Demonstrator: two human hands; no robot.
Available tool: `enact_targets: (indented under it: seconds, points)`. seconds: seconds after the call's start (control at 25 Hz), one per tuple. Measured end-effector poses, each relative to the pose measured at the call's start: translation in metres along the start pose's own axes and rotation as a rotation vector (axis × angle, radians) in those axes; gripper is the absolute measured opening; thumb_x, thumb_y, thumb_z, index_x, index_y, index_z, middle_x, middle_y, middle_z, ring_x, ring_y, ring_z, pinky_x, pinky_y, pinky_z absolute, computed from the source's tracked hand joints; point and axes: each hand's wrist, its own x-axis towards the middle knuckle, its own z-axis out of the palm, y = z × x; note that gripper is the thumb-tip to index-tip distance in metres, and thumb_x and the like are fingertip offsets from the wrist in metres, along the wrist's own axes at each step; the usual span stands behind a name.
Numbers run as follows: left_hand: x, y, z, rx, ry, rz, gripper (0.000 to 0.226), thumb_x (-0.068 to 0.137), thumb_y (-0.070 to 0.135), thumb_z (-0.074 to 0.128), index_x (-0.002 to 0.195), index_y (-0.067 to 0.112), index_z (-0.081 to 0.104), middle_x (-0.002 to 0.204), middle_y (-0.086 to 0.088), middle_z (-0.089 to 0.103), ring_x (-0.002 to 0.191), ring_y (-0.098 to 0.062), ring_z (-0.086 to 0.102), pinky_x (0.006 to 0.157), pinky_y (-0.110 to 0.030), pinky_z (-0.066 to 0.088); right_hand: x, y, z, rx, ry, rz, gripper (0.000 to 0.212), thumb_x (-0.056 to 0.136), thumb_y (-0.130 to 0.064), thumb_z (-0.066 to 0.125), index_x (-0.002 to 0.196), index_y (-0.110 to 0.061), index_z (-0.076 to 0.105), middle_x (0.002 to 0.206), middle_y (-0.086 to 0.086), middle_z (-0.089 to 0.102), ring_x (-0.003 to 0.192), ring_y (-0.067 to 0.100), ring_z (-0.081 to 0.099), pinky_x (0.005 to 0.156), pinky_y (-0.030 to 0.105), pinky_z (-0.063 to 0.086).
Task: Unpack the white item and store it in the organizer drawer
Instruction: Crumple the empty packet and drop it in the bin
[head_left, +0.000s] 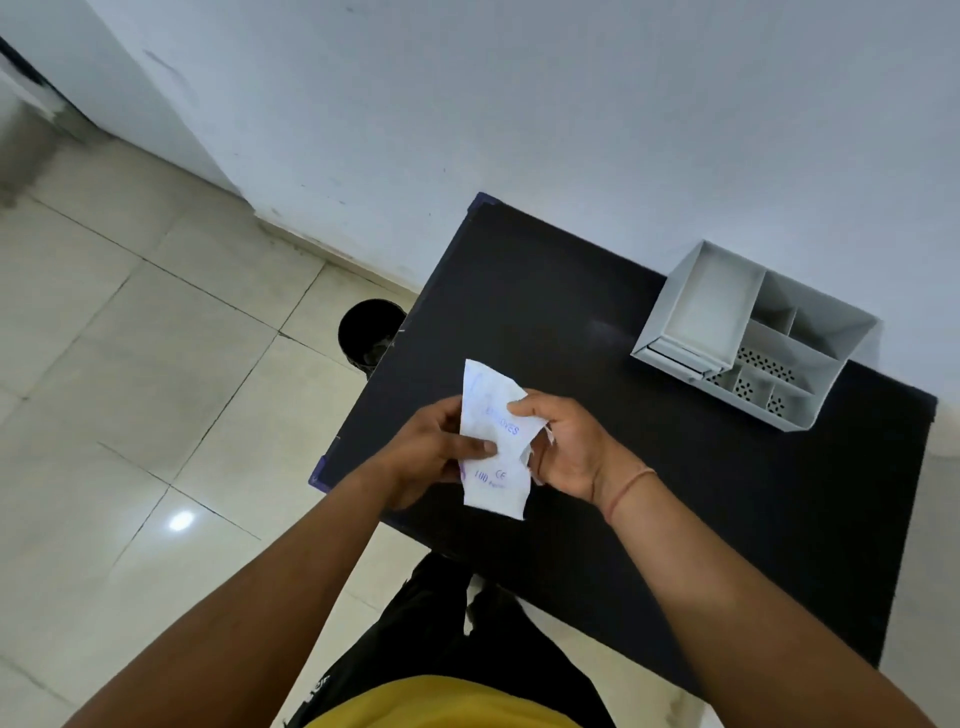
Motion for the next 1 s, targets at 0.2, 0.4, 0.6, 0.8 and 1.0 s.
enact_targets:
  seconds: [0.2, 0.4, 0.6, 0.8, 1.0]
  points:
    - [-0.043, 0.020, 0.022, -0.006, 0.207, 0.035, 0.031, 0.100, 0.003, 0.069, 0.127, 0.016, 0.072, 0.119, -0.013, 0.080, 0.100, -0.033, 0.081, 0.075, -0.046, 0.070, -0.043, -0.025, 0.034, -0.483, 0.240, -0.206, 0.044, 0.103, -0.052, 0.054, 0.125, -0.019, 0.072, 0.123, 0.010, 0.074, 0.112, 0.032, 0.073, 0.087, 0.051, 0.066]
    - [-0.084, 0.047, -0.010, -0.535, 0.176, 0.076, 0.022, 0.107, 0.010, 0.057, 0.108, 0.013, 0.079, 0.085, -0.008, 0.081, 0.062, -0.016, 0.076, 0.045, -0.022, 0.058, -0.065, -0.036, 0.063, -0.763, 0.466, -0.549, 0.022, 0.098, -0.014, 0.066, 0.110, -0.029, 0.076, 0.113, -0.008, 0.077, 0.108, 0.018, 0.074, 0.079, 0.037, 0.067]
    - [-0.113, 0.066, -0.077, -0.593, 0.068, 0.095, 0.026, 0.111, 0.020, 0.053, 0.107, 0.007, 0.075, 0.076, -0.008, 0.079, 0.059, -0.016, 0.076, 0.041, -0.019, 0.055, -0.039, -0.016, 0.146, -0.627, 0.119, -0.476, 0.048, 0.089, -0.019, 0.083, 0.129, -0.040, 0.068, 0.120, -0.011, 0.075, 0.111, 0.015, 0.071, 0.083, 0.040, 0.066]
    - [-0.117, 0.083, -0.181, -0.290, 0.141, 0.078, 0.030, 0.109, 0.013, 0.047, 0.119, 0.013, 0.075, 0.098, -0.015, 0.081, 0.067, -0.016, 0.072, 0.047, -0.021, 0.052, 0.041, -0.002, 0.248, -0.488, 0.257, -0.578, 0.015, 0.092, -0.026, 0.079, 0.107, -0.031, 0.081, 0.097, -0.005, 0.080, 0.090, 0.018, 0.073, 0.071, 0.030, 0.061]
    - [-0.120, 0.108, -0.312, -0.307, 0.187, 0.059, 0.026, 0.100, 0.021, 0.065, 0.124, 0.015, 0.074, 0.118, -0.009, 0.083, 0.082, -0.025, 0.082, 0.061, -0.031, 0.062, 0.123, 0.004, 0.333, -0.012, 0.318, -0.542, 0.024, 0.095, 0.003, 0.066, 0.116, -0.004, 0.077, 0.106, 0.016, 0.080, 0.090, 0.029, 0.076, 0.080, 0.036, 0.064]
